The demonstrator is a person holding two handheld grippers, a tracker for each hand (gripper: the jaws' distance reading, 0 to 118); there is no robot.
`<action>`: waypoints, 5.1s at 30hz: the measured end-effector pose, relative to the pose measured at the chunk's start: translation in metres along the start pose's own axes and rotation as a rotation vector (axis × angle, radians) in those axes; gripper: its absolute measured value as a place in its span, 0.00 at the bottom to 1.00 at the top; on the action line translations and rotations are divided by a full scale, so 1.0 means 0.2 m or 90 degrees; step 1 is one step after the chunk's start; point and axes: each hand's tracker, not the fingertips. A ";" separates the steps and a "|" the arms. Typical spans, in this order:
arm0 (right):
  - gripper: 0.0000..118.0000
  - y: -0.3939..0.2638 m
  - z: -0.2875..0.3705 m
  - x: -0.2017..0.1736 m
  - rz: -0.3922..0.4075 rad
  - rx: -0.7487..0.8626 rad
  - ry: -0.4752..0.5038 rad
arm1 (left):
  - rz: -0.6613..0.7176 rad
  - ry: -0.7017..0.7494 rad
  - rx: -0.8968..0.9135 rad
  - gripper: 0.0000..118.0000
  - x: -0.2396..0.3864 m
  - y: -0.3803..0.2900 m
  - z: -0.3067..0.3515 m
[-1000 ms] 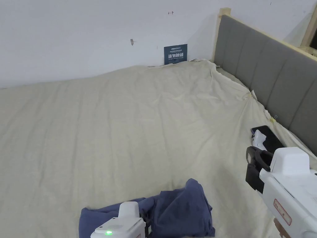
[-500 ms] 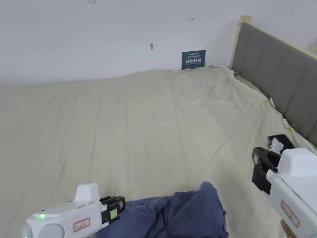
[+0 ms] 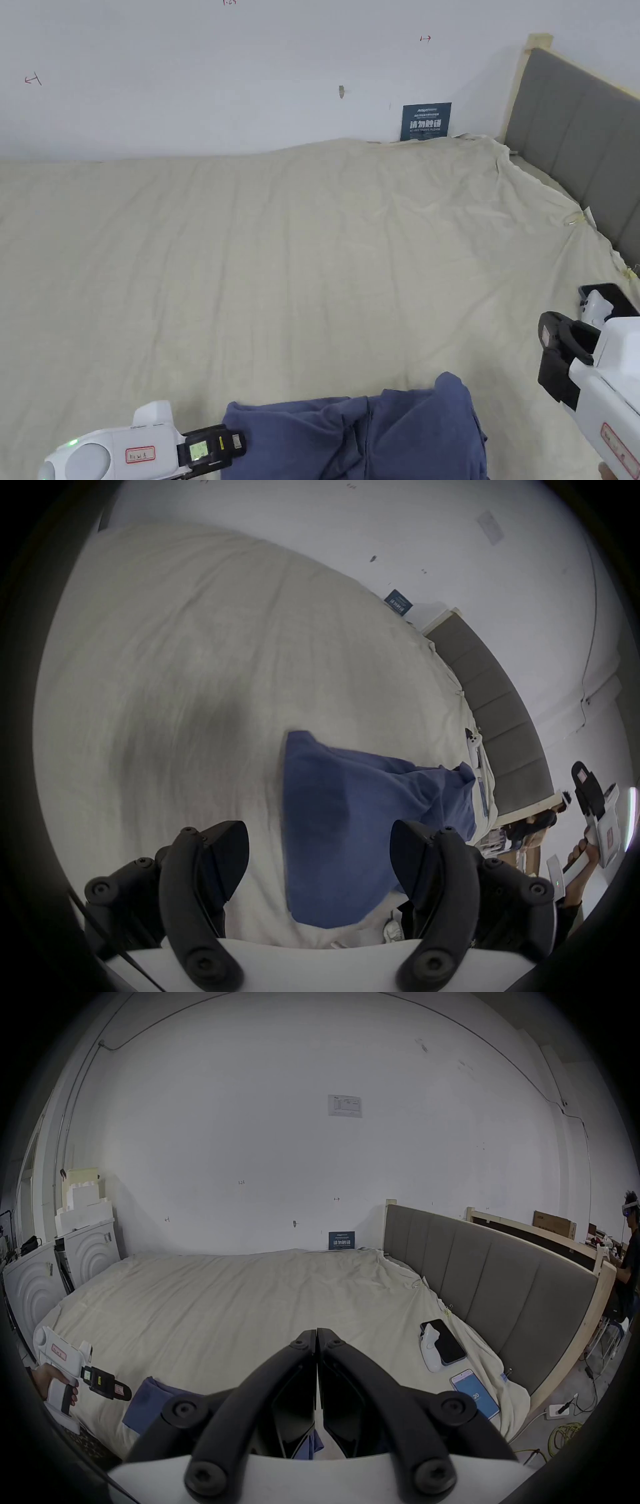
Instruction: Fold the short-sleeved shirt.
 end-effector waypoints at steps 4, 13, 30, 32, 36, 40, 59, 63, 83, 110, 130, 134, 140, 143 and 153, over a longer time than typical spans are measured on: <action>0.00 0.03 -0.05 -0.02 -0.001 -0.007 -0.005 | 0.006 0.001 -0.017 0.76 0.00 -0.01 -0.08; 0.00 -0.10 -0.19 0.13 -0.005 -0.013 -0.013 | -0.042 0.011 -0.020 0.46 0.09 -0.01 -0.19; 0.00 -0.17 -0.24 0.20 -0.014 0.001 -0.002 | -0.037 0.031 0.020 0.06 0.09 0.01 0.14; 0.00 -0.06 -0.16 0.08 -0.011 0.003 0.002 | -0.022 0.050 0.029 0.06 0.02 0.02 0.24; 0.00 0.01 -0.10 -0.02 -0.008 0.007 0.010 | 0.004 0.093 0.051 0.06 -0.12 0.04 0.41; 0.00 0.00 -0.10 -0.05 -0.009 0.007 0.016 | 0.009 0.123 0.067 0.06 -0.13 0.03 0.57; 0.00 -0.01 -0.05 -0.11 -0.026 0.012 0.020 | -0.181 0.010 -0.042 0.06 0.81 0.03 0.00; 0.00 -0.02 -0.04 -0.12 -0.026 0.008 0.013 | -0.207 0.030 -0.090 0.06 0.93 -0.03 -0.26; 0.00 0.00 -0.01 -0.24 -0.027 0.001 -0.010 | -0.174 -0.019 -0.042 0.65 1.06 -0.07 -0.33; 0.00 0.08 -0.01 0.07 -0.026 0.006 -0.012 | -0.312 0.099 0.193 0.00 0.74 -0.37 -0.32; 0.00 0.01 -0.01 0.24 -0.029 0.001 -0.044 | -0.331 0.048 0.125 0.00 0.99 -0.62 -0.59; 0.00 0.02 0.00 0.24 -0.024 0.007 -0.040 | -0.298 -0.005 0.180 0.00 1.03 -0.55 -0.43; 0.00 0.08 0.02 0.19 -0.024 0.040 -0.024 | -0.305 -0.014 0.290 0.00 1.12 -0.31 -0.09; 0.00 0.12 0.03 0.14 -0.020 0.057 -0.015 | -0.312 0.002 0.344 0.00 1.13 -0.20 0.08; 0.00 0.27 0.02 -0.03 -0.001 0.121 0.020 | -0.362 0.141 0.522 0.00 1.06 0.04 0.57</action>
